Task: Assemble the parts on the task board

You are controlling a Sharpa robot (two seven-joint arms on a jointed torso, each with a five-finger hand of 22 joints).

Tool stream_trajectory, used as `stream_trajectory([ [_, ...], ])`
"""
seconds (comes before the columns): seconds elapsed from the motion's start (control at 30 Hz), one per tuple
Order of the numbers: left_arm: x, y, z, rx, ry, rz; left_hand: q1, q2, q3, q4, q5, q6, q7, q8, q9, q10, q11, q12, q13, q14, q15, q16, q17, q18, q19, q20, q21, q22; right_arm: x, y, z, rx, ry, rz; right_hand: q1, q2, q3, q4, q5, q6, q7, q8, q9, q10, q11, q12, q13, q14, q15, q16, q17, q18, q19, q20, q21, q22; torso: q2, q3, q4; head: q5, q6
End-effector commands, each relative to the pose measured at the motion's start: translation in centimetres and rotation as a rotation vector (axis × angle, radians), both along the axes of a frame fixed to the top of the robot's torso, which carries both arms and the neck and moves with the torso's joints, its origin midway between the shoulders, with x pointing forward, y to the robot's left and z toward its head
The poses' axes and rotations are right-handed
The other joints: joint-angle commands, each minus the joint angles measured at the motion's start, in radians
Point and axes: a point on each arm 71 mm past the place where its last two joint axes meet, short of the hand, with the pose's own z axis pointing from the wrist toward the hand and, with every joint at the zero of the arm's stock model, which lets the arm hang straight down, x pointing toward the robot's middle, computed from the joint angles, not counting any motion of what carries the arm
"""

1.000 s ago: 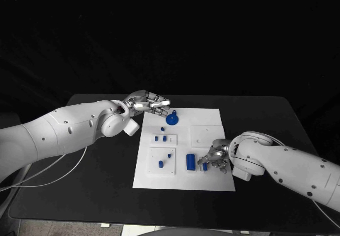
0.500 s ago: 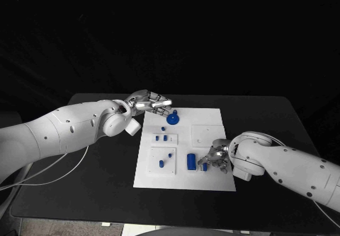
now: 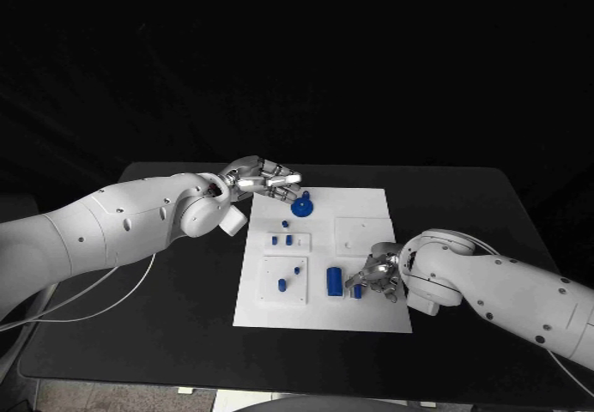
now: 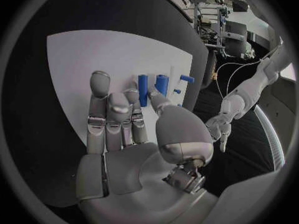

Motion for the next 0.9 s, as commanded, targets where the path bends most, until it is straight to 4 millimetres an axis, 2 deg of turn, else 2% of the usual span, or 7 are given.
stream_trajectory([
  [0.03,-0.07,-0.29,0.03,-0.006,-0.001,-0.018,0.002,0.007,0.002,0.006,-0.002,0.003,-0.001,0.0,0.001,-0.005,0.002,-0.003,0.0,0.002,-0.001,-0.005,-0.001,-0.01,0.002,-0.001,0.0,0.001,-0.42,0.39,-0.51,-0.004,0.018,0.028,0.0,-0.008,-0.017,0.005,-0.005,-0.004,0.004,-0.002,-0.004,0.005,0.0,-0.005,-0.001,0.001,-0.004,-0.004,0.002,-0.019,0.037,-0.009,-0.007,-0.002,0.0,-0.0001,0.0002,-0.001,0.001],
  [0.27,-0.06,-0.3,0.03,-0.005,-0.001,-0.018,0.002,0.007,0.002,0.006,-0.002,0.003,-0.001,0.0,0.001,-0.005,0.002,-0.003,0.0,0.002,-0.001,-0.005,-0.001,-0.01,0.002,-0.001,0.0,0.001,-0.41,0.37,-0.5,-0.001,0.015,0.027,-0.002,-0.008,-0.083,0.023,-0.005,-0.005,0.006,-0.002,-0.002,0.006,0.001,-0.006,0.0,0.002,-0.003,-0.006,0.003,-0.018,0.037,-0.008,-0.006,-0.001,0.0,-0.0003,0.0004,-0.002,0.001],
  [0.37,-0.06,-0.3,0.03,-0.005,-0.001,-0.018,0.002,0.007,0.002,0.006,-0.002,0.003,-0.001,0.0,0.001,-0.005,0.002,-0.003,0.0,0.002,-0.001,-0.005,-0.001,-0.01,0.002,-0.001,0.0,0.001,-0.4,0.32,-0.51,-0.001,0.015,0.025,0.015,0.005,-0.131,0.032,-0.005,-0.006,0.007,-0.002,-0.001,0.006,0.001,-0.009,0.0,0.002,-0.002,-0.008,0.005,-0.017,0.038,-0.008,-0.006,-0.001,0.0,-0.0003,0.0004,-0.002,0.001],
  [0.6,-0.05,-0.31,0.03,-0.005,-0.001,-0.019,0.002,0.007,0.002,0.006,-0.002,0.003,-0.001,0.0,0.001,-0.005,0.002,-0.003,0.0,0.002,-0.001,-0.005,-0.001,-0.01,0.002,-0.001,0.0,0.001,-0.4,0.18,-0.5,0.0,0.012,0.021,0.013,0.003,-0.146,0.035,-0.005,-0.006,0.007,-0.002,0.0,0.006,0.002,-0.009,0.0,0.002,-0.002,-0.008,0.005,-0.017,0.037,-0.008,-0.007,-0.001,0.0,-0.0003,0.0007,-0.003,0.0],
  [0.63,-0.05,-0.3,0.02,-0.005,-0.001,-0.019,0.002,0.007,0.002,0.006,-0.002,0.003,-0.001,0.0,0.001,-0.005,0.002,-0.003,0.0,0.002,-0.001,-0.005,-0.001,-0.01,0.002,-0.001,0.0,0.001,-0.39,0.14,-0.49,0.001,0.01,0.02,0.024,0.011,-0.17,0.04,-0.005,-0.007,0.007,-0.002,0.001,0.006,0.002,-0.01,0.001,0.003,-0.002,-0.01,0.006,-0.017,0.038,-0.008,-0.007,-0.001,0.0,-0.0003,0.0007,-0.003,0.0],
  [0.9,-0.05,-0.24,0.02,-0.003,0.0,-0.018,0.003,0.006,0.001,0.004,-0.002,0.004,-0.001,0.0,0.001,-0.005,0.002,-0.002,0.0,0.001,-0.001,-0.005,-0.001,-0.01,0.002,-0.001,0.0,0.001,-0.4,-0.39,-0.33,0.031,-0.002,0.011,0.037,0.016,-0.166,0.033,-0.005,-0.009,0.007,-0.003,0.0,0.007,0.001,-0.009,0.002,0.003,-0.003,-0.011,0.007,-0.016,0.038,-0.008,-0.008,-0.001,0.001,0.0006,0.0008,-0.002,0.0],
])
